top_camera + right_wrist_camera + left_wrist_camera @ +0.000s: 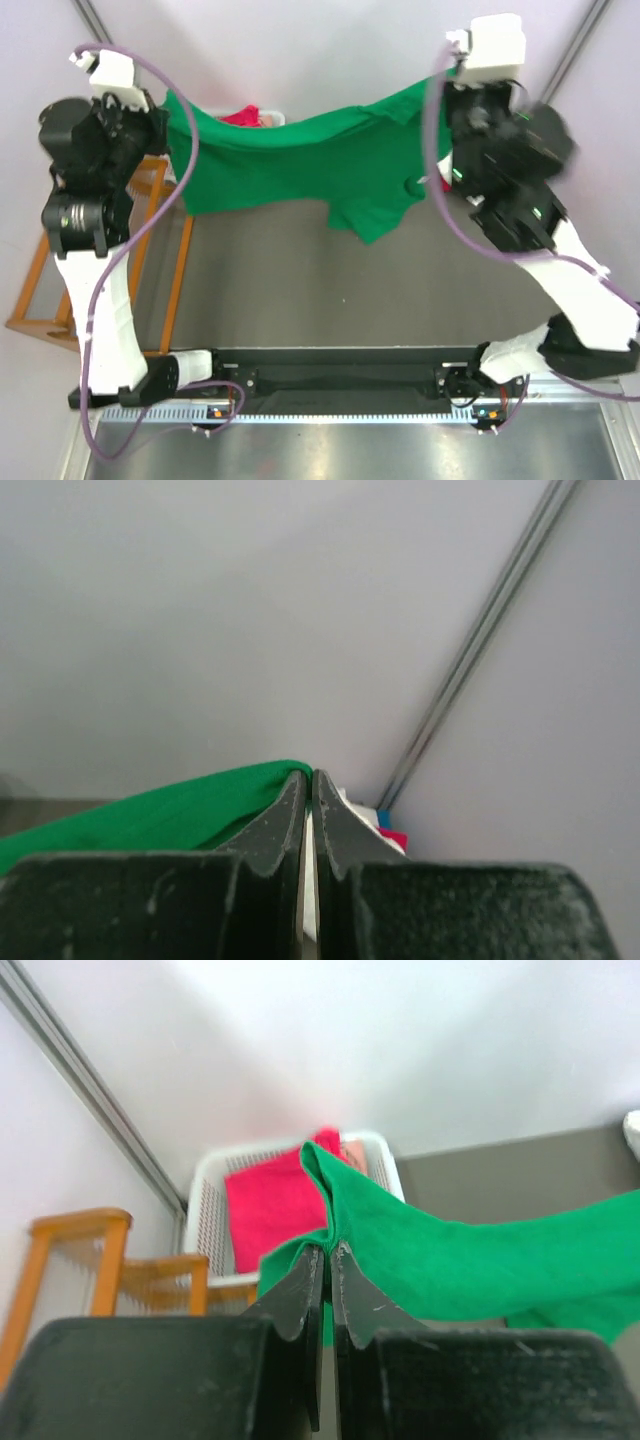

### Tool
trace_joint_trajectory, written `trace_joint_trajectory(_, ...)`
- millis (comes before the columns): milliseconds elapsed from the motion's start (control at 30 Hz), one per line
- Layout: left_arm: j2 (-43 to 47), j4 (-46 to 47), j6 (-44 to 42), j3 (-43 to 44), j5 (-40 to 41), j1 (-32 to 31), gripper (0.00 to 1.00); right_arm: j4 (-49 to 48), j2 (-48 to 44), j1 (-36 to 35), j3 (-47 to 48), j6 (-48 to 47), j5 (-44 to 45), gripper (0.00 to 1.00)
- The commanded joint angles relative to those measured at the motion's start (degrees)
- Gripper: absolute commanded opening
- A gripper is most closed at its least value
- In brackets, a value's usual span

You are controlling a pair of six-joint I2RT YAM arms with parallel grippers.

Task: Fold and stack the t-shirts

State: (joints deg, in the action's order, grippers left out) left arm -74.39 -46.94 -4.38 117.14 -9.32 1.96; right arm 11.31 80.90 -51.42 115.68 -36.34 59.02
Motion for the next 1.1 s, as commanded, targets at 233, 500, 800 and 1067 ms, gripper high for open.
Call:
trace_joint_trajectory(233, 19.45, 5.20, -5.72, -6.14, 0.87, 0.33, 0.00, -95.23, -1.02, -45.17, -1.18, -90.48, 10.41, 0.00)
trace_joint_trajectory(500, 21.30, 6.06, -6.78, -18.33, 0.80, 0.33, 0.00, -87.28, 0.85, -31.59, -1.23, -79.81, 11.18, 0.00)
trace_joint_trajectory(800, 13.76, 14.07, -8.80, -34.61, 1.67, 0.24, 0.00, -23.72, -6.02, 8.15, -13.80, -10.81, 7.51, 0.00)
trace_joint_trajectory(1067, 9.79, 13.54, -10.12, -31.37, 4.84, 0.24, 0.00, -26.85, -9.96, 15.65, -22.32, -8.49, 7.60, 0.00)
